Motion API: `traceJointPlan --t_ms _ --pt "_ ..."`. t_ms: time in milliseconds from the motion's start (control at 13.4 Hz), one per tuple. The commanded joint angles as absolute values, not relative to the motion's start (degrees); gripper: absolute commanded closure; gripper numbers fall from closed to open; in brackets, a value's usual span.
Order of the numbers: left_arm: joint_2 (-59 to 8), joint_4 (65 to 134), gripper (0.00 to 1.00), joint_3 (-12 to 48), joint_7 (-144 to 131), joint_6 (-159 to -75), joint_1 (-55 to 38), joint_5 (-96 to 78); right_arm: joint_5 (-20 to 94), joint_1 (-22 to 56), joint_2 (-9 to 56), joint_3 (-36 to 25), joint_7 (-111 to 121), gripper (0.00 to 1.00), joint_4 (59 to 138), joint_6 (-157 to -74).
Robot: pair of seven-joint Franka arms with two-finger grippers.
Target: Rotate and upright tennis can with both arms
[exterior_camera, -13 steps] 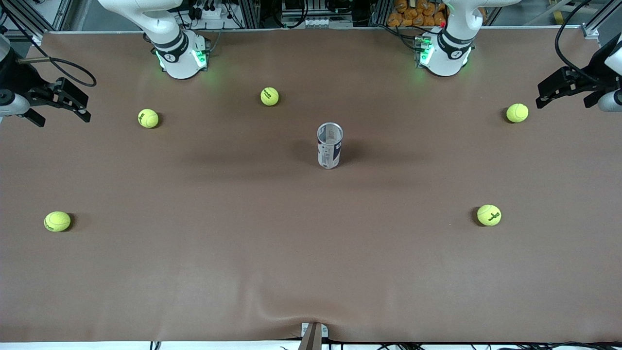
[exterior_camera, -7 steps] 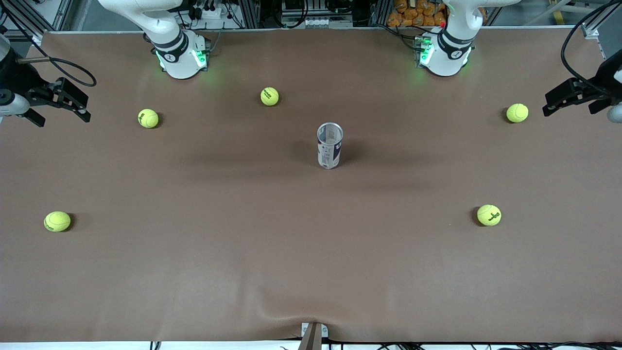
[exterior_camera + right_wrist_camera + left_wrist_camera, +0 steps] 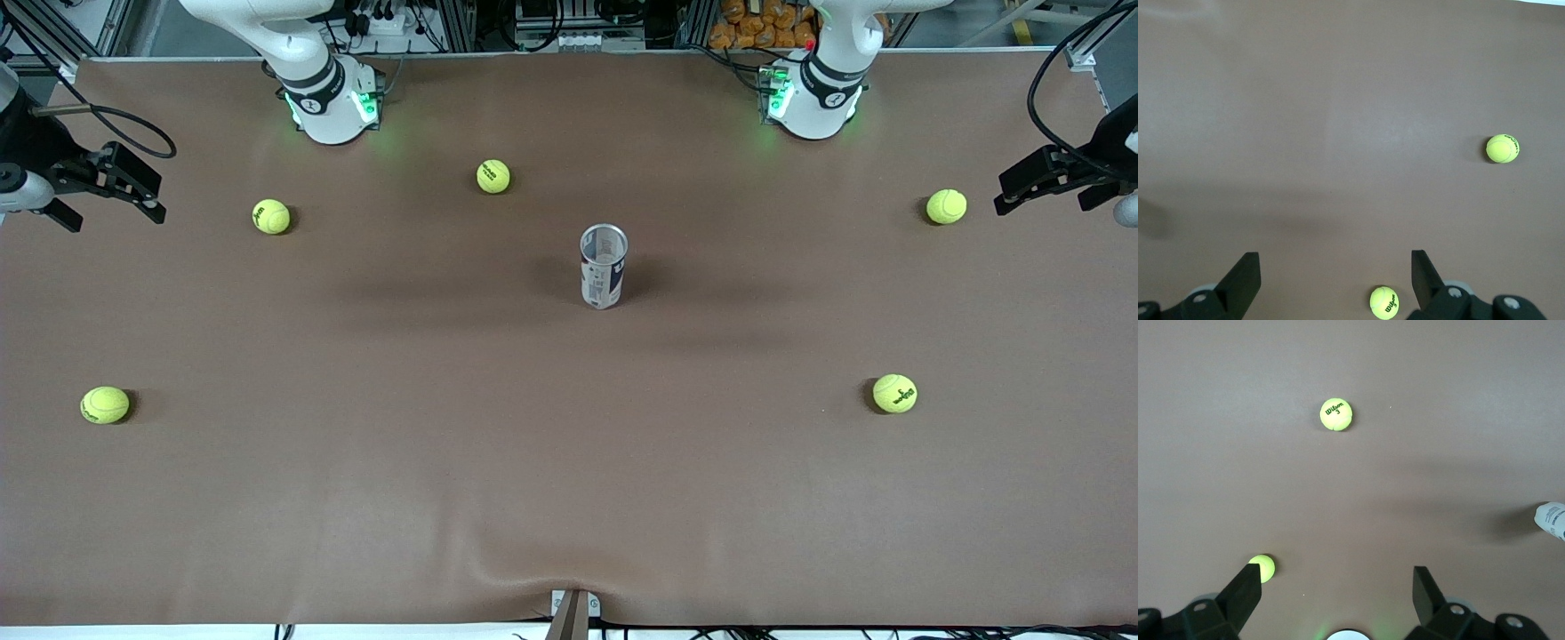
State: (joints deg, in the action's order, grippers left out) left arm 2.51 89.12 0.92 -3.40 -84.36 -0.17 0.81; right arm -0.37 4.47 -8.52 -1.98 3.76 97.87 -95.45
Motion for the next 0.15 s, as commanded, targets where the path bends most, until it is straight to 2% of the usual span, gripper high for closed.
traceJointPlan --t_ms 0,75 --pt "3.34 89.82 0.00 0.97 -2.46 -85.08 -0.09 0.44 0.35 4.83 -8.70 -2.20 2.90 0.00 97.29 -95.27" --pt "3.34 89.74 0.00 0.97 -2.46 -85.08 -0.17 0.53 0.35 4.75 -8.70 -2.20 2.90 0.00 97.29 -95.27"
